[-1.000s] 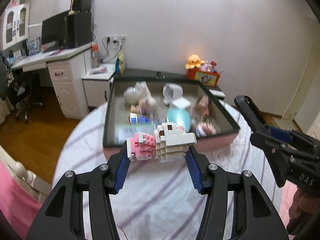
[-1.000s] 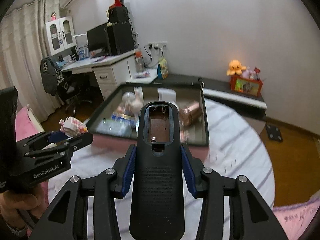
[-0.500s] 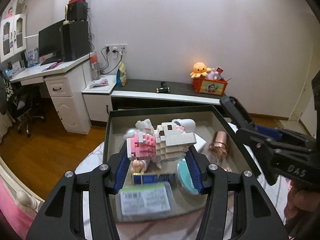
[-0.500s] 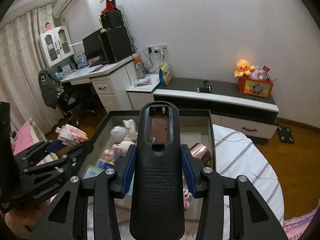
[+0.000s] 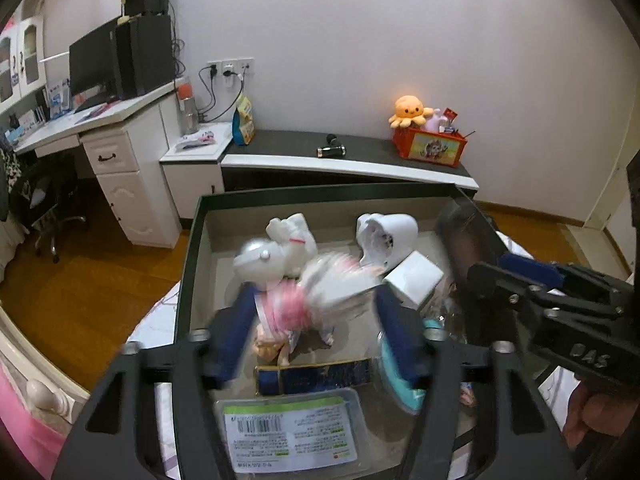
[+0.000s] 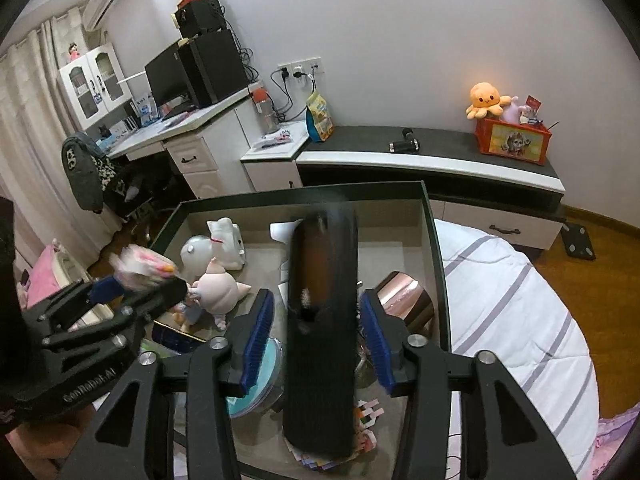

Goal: Organize rigid objects

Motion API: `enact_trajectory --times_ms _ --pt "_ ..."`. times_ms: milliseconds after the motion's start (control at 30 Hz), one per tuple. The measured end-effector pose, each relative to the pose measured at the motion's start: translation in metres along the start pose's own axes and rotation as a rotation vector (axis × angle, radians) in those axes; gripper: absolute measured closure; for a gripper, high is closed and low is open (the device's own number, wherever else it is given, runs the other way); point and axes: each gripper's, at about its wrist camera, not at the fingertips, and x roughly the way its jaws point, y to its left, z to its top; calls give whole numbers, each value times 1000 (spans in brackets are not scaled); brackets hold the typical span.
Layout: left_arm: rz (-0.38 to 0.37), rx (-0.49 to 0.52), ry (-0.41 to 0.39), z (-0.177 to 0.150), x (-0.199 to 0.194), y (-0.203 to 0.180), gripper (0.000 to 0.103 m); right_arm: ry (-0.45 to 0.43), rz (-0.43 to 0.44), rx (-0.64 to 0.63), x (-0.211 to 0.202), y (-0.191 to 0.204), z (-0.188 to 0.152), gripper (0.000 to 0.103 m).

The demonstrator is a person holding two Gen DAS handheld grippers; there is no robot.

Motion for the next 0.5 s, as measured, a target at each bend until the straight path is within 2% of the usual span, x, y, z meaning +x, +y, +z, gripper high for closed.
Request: enact_trajectory --times_ms 33,67,133,233,500 --pt "10 -1 -10 -1 -2 0 13 -6 -1 3 -2 0 1 20" --pt "32 -3 -23 -2 -6 1 6 -15 -3 6 -5 0 1 18" --pt "48 -4 -35 -2 -13 3 0 -32 -4 17 -13 1 0 16" --pt "42 -13 -51 -6 -28 6 0 -55 -30 37 -26 2 -2 0" --pt "34 -19 -104 -21 -77 6 0 -121 -50 72 -76 7 -17 0"
